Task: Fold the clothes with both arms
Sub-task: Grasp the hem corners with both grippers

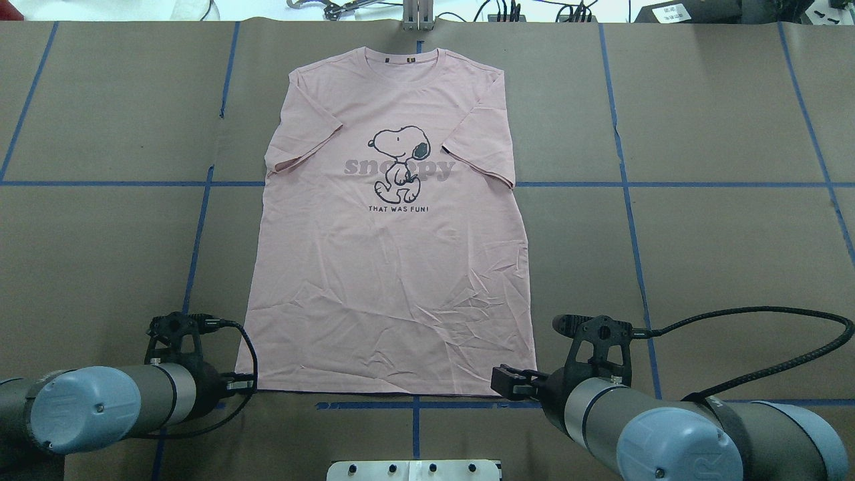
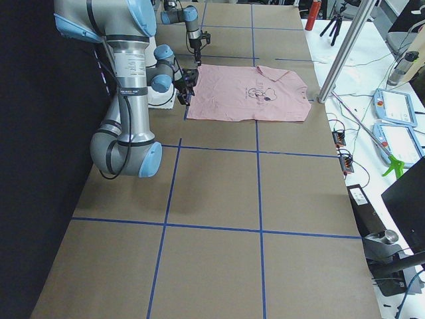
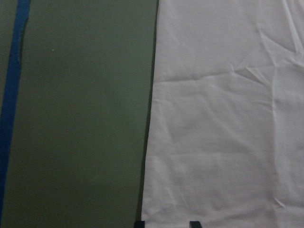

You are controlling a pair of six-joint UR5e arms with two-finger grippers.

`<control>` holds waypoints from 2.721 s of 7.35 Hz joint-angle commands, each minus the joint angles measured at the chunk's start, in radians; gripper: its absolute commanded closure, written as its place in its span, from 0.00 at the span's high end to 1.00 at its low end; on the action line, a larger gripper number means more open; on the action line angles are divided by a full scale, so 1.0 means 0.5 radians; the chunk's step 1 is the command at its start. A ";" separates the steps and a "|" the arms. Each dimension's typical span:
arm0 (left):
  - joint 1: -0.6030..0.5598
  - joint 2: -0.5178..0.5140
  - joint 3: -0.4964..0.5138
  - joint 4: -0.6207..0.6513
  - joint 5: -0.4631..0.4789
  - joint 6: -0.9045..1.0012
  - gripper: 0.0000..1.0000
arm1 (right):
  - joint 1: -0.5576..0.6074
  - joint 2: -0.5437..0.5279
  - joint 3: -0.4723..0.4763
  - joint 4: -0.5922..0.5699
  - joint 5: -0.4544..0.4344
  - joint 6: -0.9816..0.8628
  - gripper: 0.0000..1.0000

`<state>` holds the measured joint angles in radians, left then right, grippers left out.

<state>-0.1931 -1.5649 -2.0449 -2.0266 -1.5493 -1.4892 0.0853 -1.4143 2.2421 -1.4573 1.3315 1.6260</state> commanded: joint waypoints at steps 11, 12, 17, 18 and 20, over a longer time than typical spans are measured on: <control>0.006 -0.003 0.016 0.010 0.000 -0.001 0.00 | -0.008 -0.003 -0.035 -0.006 -0.015 0.009 0.94; 0.006 -0.006 0.009 0.010 0.000 -0.004 0.00 | -0.014 0.000 -0.133 -0.003 -0.046 0.194 0.77; 0.006 -0.015 0.006 0.007 -0.003 -0.004 0.00 | -0.084 0.028 -0.321 -0.006 -0.119 0.252 0.69; 0.006 -0.015 0.006 0.007 -0.003 -0.004 0.00 | -0.094 0.031 -0.351 -0.006 -0.141 0.252 0.66; 0.006 -0.015 0.003 0.007 -0.003 -0.004 0.00 | -0.124 0.046 -0.379 -0.003 -0.175 0.255 0.57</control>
<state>-0.1902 -1.5722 -2.0423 -2.0233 -1.5509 -1.4910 0.0354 -1.3962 2.0671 -1.4601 1.2579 1.7527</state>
